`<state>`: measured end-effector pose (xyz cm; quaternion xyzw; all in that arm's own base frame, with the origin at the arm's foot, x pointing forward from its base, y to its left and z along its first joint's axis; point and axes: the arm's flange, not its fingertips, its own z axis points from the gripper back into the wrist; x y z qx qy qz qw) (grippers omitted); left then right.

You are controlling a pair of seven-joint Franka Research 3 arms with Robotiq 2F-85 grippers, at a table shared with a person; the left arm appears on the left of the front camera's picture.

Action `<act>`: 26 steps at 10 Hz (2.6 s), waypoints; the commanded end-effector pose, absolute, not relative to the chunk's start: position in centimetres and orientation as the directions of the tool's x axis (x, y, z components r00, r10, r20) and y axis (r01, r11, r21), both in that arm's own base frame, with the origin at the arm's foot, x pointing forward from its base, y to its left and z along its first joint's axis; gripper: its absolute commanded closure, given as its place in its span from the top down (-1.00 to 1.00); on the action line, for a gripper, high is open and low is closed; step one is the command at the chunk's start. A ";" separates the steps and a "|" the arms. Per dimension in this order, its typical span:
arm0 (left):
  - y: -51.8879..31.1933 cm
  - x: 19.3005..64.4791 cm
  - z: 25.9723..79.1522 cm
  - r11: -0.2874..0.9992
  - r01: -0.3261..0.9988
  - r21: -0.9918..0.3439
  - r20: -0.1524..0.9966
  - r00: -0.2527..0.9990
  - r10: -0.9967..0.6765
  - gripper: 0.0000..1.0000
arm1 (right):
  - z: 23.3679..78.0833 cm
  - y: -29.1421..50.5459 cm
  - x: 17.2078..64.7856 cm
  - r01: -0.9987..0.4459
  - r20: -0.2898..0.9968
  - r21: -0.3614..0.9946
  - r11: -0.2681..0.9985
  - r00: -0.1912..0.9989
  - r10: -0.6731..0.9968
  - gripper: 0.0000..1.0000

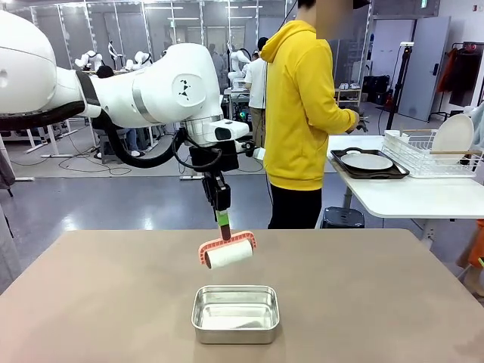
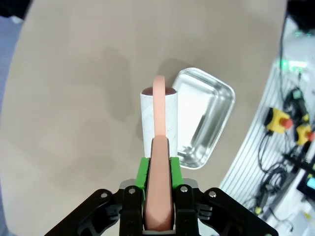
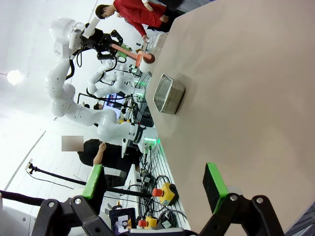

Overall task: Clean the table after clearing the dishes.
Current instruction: When the right (or left) Handle tray is removed, use the right hand (or left hand) to clean the right (or left) side of the table with the Lint Roller.

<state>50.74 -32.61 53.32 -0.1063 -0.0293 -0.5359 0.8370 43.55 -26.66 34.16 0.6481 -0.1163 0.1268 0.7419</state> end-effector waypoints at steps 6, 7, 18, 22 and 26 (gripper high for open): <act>-17.3 52.2 48.2 0.772 0.550 -0.318 0.400 0.816 -0.417 -0.59 | 34.4 -26.6 43.4 -0.341 0.340 0.931 0.127 0.940 0.037 1.00; -15.7 52.5 47.0 0.795 0.491 -0.357 0.409 0.847 -0.339 -0.59 | 34.4 -26.6 43.4 -0.341 0.340 0.931 0.127 0.940 0.037 1.00; -5.0 54.8 36.7 0.710 0.123 -0.693 0.093 0.992 -0.081 -0.59 | 34.4 -26.6 43.4 -0.341 0.340 0.931 0.127 0.940 0.037 1.00; -4.7 54.3 35.7 0.732 0.132 -0.668 0.093 0.991 -0.093 -0.59 | 34.4 -26.6 43.4 -0.341 0.340 0.931 0.127 0.940 0.037 1.00; -4.7 54.3 35.7 0.732 0.132 -0.668 0.093 0.991 -0.093 -0.59 | 34.4 -26.6 43.4 -0.341 0.340 0.931 0.127 0.940 0.037 1.00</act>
